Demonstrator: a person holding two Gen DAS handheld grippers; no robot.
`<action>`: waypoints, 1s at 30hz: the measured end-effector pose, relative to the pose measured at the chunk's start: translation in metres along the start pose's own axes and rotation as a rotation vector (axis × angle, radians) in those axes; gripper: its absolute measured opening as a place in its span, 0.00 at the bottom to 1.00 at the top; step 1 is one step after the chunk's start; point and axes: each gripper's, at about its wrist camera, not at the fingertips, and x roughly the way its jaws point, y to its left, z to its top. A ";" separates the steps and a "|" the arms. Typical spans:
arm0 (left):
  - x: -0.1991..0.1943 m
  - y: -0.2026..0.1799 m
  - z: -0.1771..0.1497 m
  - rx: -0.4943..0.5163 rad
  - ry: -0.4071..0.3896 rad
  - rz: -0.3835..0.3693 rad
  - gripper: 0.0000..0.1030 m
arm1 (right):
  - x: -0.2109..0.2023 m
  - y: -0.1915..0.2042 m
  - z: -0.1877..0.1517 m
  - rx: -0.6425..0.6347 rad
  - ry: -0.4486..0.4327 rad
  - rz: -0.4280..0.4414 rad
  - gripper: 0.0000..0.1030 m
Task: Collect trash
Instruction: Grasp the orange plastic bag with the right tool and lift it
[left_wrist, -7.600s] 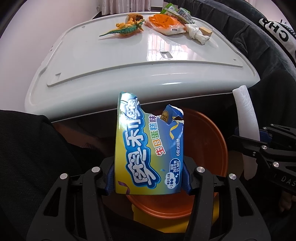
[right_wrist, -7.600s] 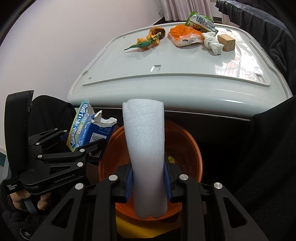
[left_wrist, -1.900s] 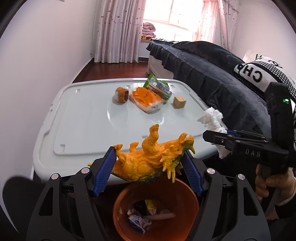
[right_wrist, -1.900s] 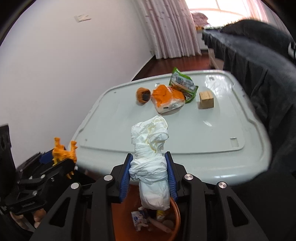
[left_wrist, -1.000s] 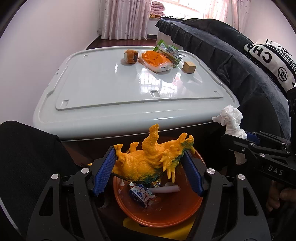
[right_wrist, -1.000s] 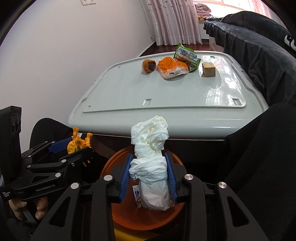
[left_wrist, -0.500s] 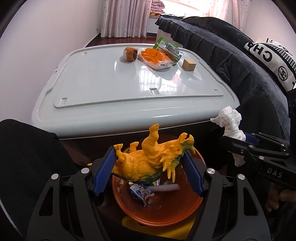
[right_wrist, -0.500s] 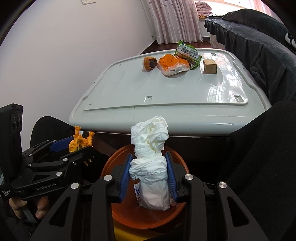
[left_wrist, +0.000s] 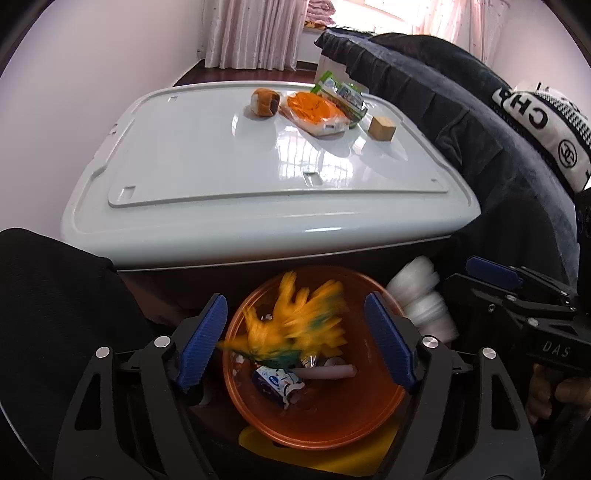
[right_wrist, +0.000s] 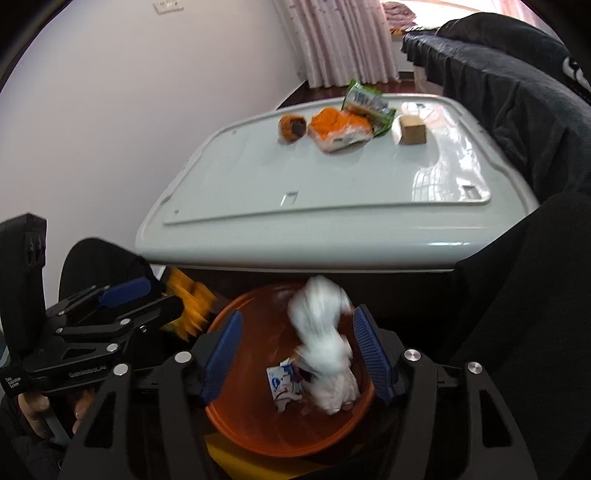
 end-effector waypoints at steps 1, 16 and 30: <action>0.000 0.001 0.000 -0.005 -0.001 0.000 0.74 | -0.002 -0.002 0.000 0.010 -0.008 -0.003 0.61; 0.002 0.013 0.013 -0.059 0.011 -0.025 0.74 | 0.000 -0.016 0.011 0.046 0.001 0.029 0.60; 0.022 0.026 0.122 -0.060 -0.081 -0.040 0.74 | 0.055 -0.033 0.146 -0.067 0.001 -0.023 0.64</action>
